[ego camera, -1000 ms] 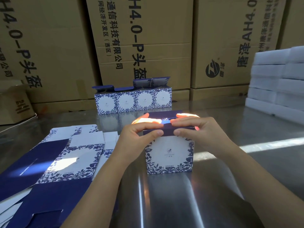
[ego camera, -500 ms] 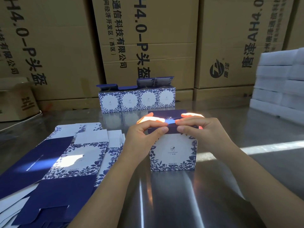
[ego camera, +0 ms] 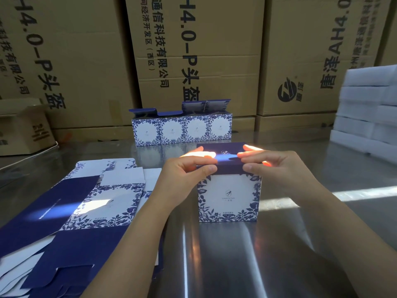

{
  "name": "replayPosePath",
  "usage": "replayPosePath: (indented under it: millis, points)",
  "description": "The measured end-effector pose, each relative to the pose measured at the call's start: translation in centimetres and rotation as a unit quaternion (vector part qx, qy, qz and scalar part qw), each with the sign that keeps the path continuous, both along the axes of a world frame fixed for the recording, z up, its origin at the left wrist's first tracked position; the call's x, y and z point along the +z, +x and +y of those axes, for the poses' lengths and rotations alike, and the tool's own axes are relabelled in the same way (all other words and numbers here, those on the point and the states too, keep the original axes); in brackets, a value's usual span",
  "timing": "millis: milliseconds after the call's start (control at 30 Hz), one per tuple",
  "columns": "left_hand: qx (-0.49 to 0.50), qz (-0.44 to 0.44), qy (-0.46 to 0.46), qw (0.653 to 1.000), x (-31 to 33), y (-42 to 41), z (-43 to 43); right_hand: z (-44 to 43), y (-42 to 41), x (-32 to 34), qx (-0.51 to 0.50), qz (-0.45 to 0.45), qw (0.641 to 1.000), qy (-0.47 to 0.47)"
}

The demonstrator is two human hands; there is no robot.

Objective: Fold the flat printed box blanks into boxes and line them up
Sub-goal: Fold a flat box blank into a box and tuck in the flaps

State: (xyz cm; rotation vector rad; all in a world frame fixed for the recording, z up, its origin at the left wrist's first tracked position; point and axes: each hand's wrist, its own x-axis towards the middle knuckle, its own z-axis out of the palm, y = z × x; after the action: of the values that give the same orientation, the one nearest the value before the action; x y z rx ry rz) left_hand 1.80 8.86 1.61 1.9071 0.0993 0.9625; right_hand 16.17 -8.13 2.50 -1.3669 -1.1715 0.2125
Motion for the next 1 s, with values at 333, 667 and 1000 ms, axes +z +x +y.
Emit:
replayPosePath:
  millis: [333,667,1000]
  points:
    - [0.002,-0.004,-0.002,1.000,-0.3,0.3,0.1,0.3,0.5,-0.3,0.006,0.010,1.000,0.001]
    - [0.003,-0.028,-0.049,0.998,-0.7,-0.2,0.8,0.1,1.4,-0.6,-0.007,0.030,0.999,0.025]
    - [0.027,0.012,-0.047,0.998,-0.5,-0.2,1.2,0.1,1.4,-1.0,-0.043,0.036,0.998,0.030]
